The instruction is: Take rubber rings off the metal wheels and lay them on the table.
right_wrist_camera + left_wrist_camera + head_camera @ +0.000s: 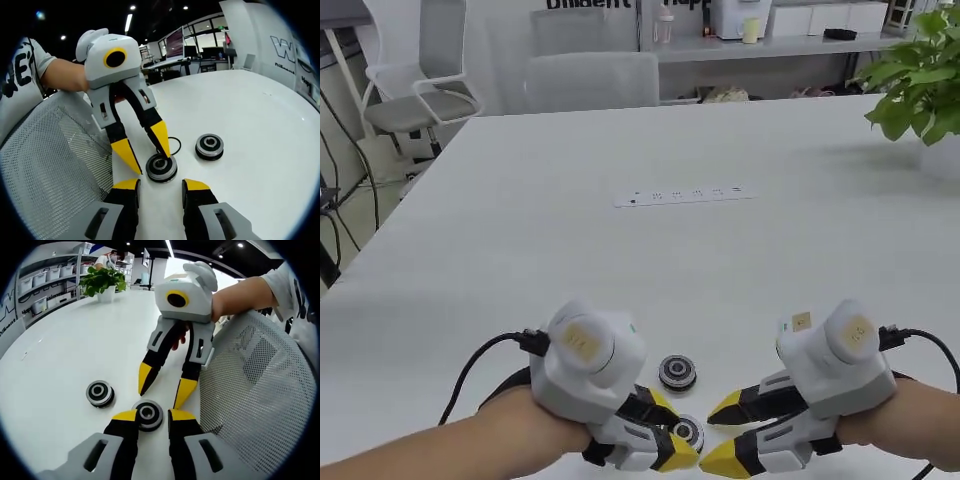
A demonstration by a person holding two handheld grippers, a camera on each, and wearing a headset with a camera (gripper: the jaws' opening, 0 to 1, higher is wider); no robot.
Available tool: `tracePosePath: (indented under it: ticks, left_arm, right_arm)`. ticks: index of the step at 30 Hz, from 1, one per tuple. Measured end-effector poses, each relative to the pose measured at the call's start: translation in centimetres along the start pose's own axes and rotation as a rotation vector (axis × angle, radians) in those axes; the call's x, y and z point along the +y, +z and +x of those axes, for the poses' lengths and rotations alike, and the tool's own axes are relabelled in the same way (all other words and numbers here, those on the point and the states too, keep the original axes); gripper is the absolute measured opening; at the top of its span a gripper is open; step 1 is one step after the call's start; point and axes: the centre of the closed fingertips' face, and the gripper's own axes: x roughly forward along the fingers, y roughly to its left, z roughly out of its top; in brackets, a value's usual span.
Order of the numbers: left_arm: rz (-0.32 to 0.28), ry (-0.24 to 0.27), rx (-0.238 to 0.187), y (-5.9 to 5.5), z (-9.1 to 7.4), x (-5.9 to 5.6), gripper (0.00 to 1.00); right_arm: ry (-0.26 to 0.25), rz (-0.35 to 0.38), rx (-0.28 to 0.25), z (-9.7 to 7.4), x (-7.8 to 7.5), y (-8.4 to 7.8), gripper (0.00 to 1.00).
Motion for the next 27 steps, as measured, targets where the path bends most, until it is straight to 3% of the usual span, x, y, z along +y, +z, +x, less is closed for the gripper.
tracePosePath:
  ticks: [17,21,27]
  left_arm:
    - [0.056,0.064,-0.006,-0.05,0.06,0.61,0.08]
    - [0.1,0.078,-0.002,-0.12,0.07,0.47,0.07]
    - [0.096,0.098,-0.012,-0.13,0.06,0.51,0.07]
  right_arm:
    - [0.002,-0.01,-0.005,0.16,0.18,0.16,0.31]
    - [-0.011,-0.02,-0.015,0.16,-0.12,0.37,0.3]
    - [-0.02,-0.034,-0.019,0.37,-0.12,0.48,0.28]
